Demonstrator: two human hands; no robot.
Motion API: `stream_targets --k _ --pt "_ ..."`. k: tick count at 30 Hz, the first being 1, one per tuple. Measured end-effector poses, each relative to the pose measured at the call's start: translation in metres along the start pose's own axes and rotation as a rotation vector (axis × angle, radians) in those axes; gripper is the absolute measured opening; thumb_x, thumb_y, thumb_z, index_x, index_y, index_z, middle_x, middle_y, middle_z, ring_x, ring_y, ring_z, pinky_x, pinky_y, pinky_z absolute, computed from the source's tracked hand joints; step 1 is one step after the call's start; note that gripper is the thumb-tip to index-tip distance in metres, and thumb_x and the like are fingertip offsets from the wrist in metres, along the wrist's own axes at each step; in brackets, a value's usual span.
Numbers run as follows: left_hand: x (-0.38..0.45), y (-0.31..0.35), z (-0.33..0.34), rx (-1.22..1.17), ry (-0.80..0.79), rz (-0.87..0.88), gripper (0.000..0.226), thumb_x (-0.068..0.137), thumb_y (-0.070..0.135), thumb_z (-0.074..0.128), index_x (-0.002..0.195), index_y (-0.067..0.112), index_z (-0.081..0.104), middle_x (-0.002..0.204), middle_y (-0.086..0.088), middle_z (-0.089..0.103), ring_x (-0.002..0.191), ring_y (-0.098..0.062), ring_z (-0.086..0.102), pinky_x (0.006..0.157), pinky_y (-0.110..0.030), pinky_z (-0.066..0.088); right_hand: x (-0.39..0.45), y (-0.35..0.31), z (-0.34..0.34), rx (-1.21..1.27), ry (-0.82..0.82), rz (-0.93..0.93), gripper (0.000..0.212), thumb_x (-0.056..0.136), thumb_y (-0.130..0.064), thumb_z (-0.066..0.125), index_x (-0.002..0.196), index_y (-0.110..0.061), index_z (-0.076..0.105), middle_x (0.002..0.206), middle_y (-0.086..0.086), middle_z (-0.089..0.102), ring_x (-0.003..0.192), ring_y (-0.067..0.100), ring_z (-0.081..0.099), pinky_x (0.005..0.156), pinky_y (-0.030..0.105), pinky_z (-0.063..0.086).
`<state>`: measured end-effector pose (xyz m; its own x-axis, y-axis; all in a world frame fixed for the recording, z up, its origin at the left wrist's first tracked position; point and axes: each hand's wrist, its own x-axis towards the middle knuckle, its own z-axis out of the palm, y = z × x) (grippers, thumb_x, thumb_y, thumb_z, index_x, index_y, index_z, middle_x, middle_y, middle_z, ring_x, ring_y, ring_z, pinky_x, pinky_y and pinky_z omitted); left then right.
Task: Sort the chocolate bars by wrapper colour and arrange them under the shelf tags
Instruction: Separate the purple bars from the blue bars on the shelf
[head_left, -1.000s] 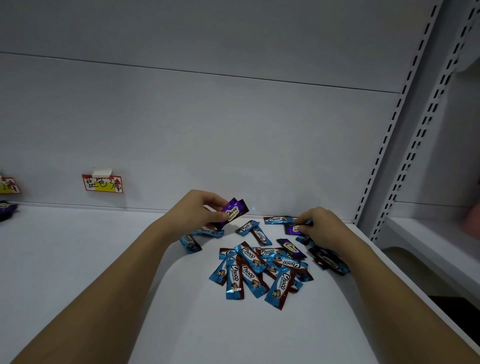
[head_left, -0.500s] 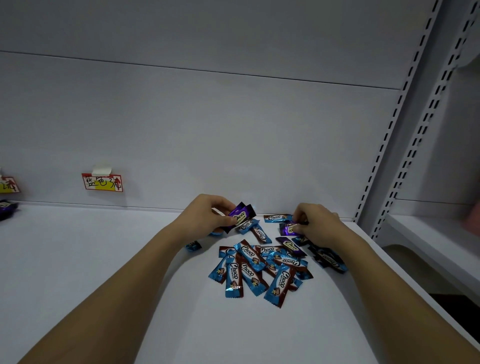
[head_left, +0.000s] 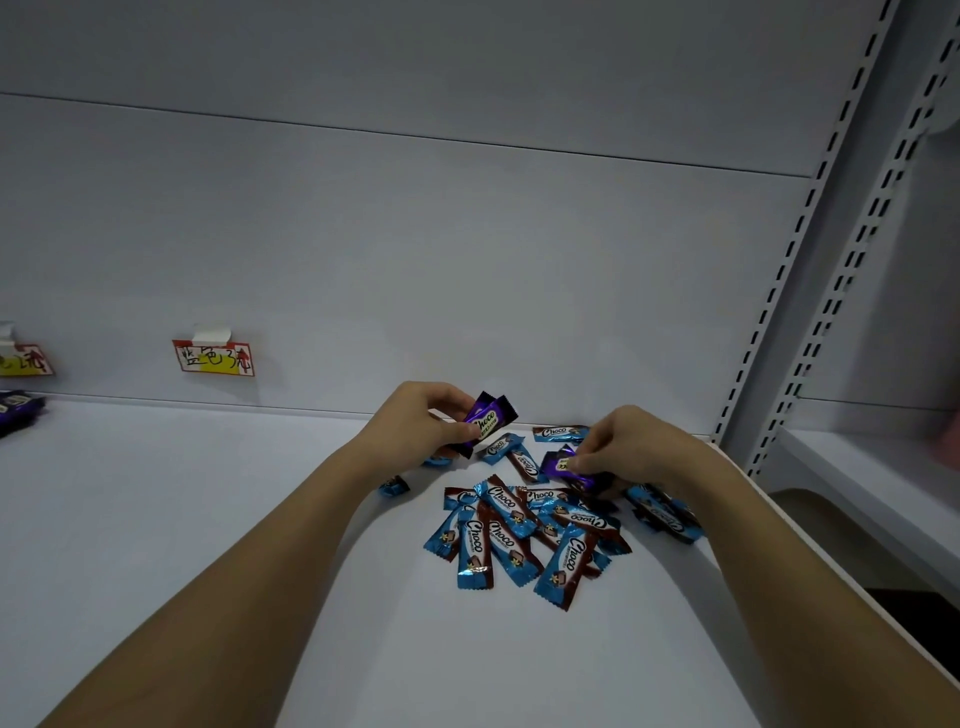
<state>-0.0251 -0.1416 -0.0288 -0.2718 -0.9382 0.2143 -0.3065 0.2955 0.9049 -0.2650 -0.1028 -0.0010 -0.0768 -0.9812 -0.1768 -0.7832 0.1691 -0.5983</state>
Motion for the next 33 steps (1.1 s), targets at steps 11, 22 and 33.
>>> stream_targets --k 11,22,33 --pt "-0.001 0.001 0.005 0.018 -0.036 -0.018 0.021 0.085 0.015 0.072 0.102 0.022 0.065 0.100 0.000 0.067 0.088 -0.015 0.069 0.064 -0.023 0.059 -0.002 -0.007 0.004 -0.263 0.020 -0.055 0.025 0.085 -0.030 0.074 0.103 -0.013 0.069 0.089 0.001 0.064 0.070 0.013 0.060 0.064 0.026 0.050" --pt "-0.001 0.001 0.007 0.028 0.027 -0.002 0.019 0.085 0.016 0.073 0.097 0.029 0.064 0.096 0.006 0.068 0.084 -0.012 0.069 0.058 -0.015 0.053 0.005 0.000 0.000 -0.096 -0.019 -0.114 0.023 0.078 -0.032 0.080 0.095 -0.028 0.064 0.110 -0.002 0.057 0.096 0.017 0.059 0.068 0.026 0.046" --pt "-0.020 0.006 0.006 -0.092 0.199 -0.076 0.018 0.086 0.012 0.071 0.096 0.025 0.062 0.087 0.005 0.068 0.079 -0.009 0.069 0.056 -0.016 0.053 -0.003 -0.007 0.010 -0.058 -0.074 -0.139 0.020 0.081 -0.027 0.078 0.096 -0.023 0.066 0.110 0.004 0.067 0.097 0.018 0.065 0.088 0.038 0.056"
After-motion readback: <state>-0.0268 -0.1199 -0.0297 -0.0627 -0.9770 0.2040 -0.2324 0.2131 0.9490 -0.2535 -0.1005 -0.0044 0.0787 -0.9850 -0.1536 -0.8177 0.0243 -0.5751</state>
